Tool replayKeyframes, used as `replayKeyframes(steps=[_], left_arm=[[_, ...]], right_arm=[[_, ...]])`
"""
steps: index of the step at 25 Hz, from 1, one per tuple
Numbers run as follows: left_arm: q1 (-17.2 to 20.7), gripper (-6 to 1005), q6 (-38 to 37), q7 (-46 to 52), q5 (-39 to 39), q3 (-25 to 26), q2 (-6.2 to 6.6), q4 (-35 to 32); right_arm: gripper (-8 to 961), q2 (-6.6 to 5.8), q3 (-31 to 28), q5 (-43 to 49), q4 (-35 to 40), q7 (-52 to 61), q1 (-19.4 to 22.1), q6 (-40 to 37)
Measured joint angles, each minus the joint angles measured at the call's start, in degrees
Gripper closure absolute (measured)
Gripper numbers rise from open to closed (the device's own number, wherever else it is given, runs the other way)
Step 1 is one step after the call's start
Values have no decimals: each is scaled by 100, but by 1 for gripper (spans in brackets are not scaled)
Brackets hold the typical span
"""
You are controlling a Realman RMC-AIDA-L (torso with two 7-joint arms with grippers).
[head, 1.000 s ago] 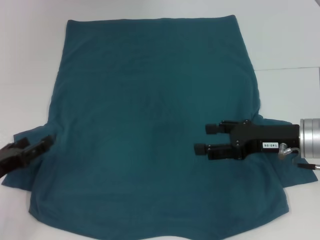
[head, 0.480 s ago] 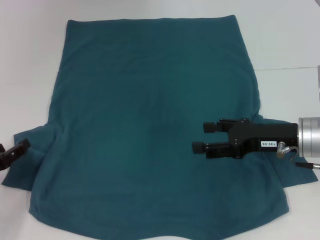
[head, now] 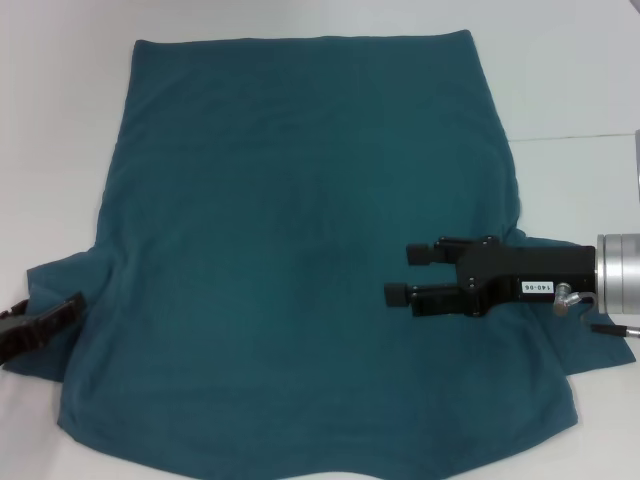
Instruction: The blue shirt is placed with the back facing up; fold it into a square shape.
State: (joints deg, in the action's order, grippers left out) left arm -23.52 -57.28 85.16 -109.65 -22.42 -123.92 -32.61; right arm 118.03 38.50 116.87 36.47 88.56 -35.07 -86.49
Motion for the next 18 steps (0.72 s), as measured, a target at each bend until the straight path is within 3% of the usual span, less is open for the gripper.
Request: replayKeyframes(steps=[14,18], left_arm=[[-42,104,167,16,40,-2,-1,1],[-48,305,172,51,28,-9,-1,2]], right_arm=[[53,0,-9,0,0,3,13,13],[53,0,-9,-50,0,3,24,-5]])
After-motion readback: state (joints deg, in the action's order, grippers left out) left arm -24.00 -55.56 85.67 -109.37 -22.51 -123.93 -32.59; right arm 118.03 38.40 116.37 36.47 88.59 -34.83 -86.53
